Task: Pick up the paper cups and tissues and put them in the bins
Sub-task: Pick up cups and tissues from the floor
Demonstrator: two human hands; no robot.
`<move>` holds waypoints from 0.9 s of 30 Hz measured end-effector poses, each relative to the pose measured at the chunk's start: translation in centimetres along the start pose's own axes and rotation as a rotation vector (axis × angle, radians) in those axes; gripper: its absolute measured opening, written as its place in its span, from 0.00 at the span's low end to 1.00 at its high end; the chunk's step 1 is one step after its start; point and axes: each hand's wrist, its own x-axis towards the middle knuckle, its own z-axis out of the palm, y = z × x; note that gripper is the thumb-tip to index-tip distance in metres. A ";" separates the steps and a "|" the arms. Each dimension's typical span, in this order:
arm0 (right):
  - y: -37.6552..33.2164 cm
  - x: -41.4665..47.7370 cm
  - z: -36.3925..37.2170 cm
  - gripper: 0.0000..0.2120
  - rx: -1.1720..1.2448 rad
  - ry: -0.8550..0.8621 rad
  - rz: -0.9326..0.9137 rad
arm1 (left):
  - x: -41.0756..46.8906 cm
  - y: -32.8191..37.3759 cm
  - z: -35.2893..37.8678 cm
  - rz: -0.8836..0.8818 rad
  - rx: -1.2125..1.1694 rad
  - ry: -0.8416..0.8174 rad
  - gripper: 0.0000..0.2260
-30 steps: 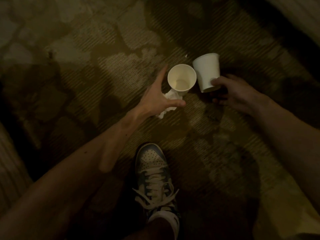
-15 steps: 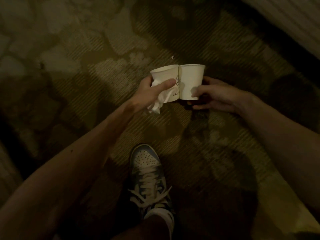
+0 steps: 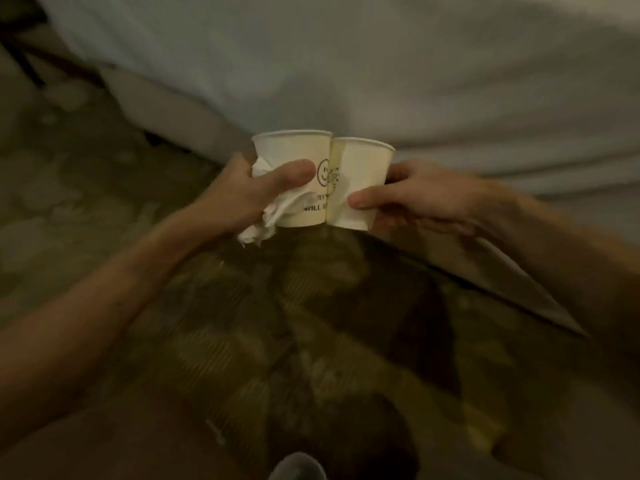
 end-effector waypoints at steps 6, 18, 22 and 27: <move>-2.0 -22.5 -8.2 0.25 -0.071 0.414 -0.243 | -0.9 20.1 11.6 0.514 0.144 -0.378 0.18; 19.3 -63.2 1.2 0.38 0.140 1.370 0.244 | -21.2 23.8 50.7 0.629 0.015 -1.208 0.29; 25.7 -67.0 4.1 0.39 0.249 1.446 0.418 | -26.5 19.7 58.3 0.450 0.106 -1.395 0.33; 31.5 -67.9 2.2 0.45 0.129 1.383 0.738 | -27.4 14.2 63.2 0.214 0.090 -1.422 0.32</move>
